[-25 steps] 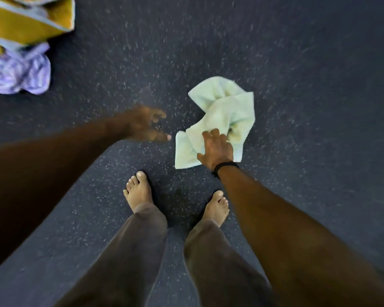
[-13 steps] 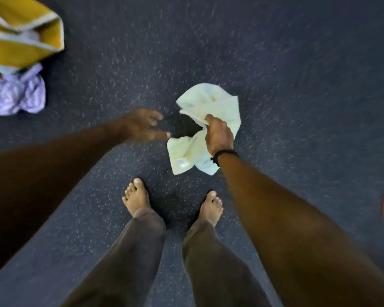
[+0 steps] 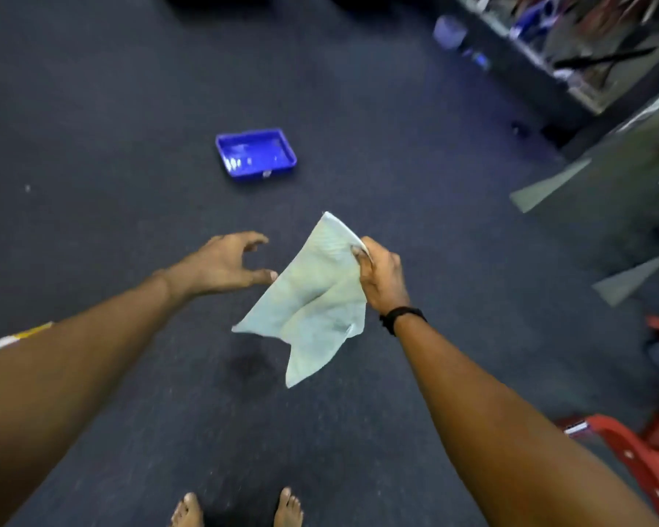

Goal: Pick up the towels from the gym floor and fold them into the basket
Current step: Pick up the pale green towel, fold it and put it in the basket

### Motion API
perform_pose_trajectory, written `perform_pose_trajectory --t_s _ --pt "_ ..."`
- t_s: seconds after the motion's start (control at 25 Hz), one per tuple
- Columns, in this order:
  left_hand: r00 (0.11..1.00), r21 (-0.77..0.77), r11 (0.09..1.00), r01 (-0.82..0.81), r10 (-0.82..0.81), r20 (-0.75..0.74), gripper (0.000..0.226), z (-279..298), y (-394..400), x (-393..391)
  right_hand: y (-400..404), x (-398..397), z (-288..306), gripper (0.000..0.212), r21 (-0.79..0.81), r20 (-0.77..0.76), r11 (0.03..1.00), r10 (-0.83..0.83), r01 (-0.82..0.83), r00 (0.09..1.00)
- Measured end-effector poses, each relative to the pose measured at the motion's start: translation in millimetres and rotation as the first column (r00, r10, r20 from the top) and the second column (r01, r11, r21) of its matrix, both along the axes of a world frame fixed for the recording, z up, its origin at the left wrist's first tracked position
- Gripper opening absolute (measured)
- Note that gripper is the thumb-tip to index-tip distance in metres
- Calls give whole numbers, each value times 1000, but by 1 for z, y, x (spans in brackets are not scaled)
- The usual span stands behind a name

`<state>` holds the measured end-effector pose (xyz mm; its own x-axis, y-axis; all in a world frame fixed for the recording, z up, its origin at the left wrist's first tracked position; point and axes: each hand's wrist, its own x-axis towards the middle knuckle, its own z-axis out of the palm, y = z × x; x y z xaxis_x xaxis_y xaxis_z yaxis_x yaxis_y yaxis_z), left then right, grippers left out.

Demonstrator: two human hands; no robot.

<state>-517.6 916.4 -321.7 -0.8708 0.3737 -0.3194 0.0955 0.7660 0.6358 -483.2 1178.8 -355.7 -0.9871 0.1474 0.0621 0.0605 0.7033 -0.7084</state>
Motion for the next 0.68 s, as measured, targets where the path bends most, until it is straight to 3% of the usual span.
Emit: perform_pose_trajectory --t_s 0.28,0.36,0.44,0.68 --pt "951 102 991 89 -54 -304 75 216 38 19 48 44 243 31 176 -129 983 -27 49 991" --pt "914 94 979 182 -132 -384 75 264 50 33 59 82 295 27 198 -167 967 -129 161 978" --pt "909 119 971 208 -147 -390 75 274 56 30 69 92 315 29 262 -133 952 -130 161 983" --pt "770 91 851 517 -416 -484 75 340 97 83 65 232 391 31 448 -239 752 -420 483 876"
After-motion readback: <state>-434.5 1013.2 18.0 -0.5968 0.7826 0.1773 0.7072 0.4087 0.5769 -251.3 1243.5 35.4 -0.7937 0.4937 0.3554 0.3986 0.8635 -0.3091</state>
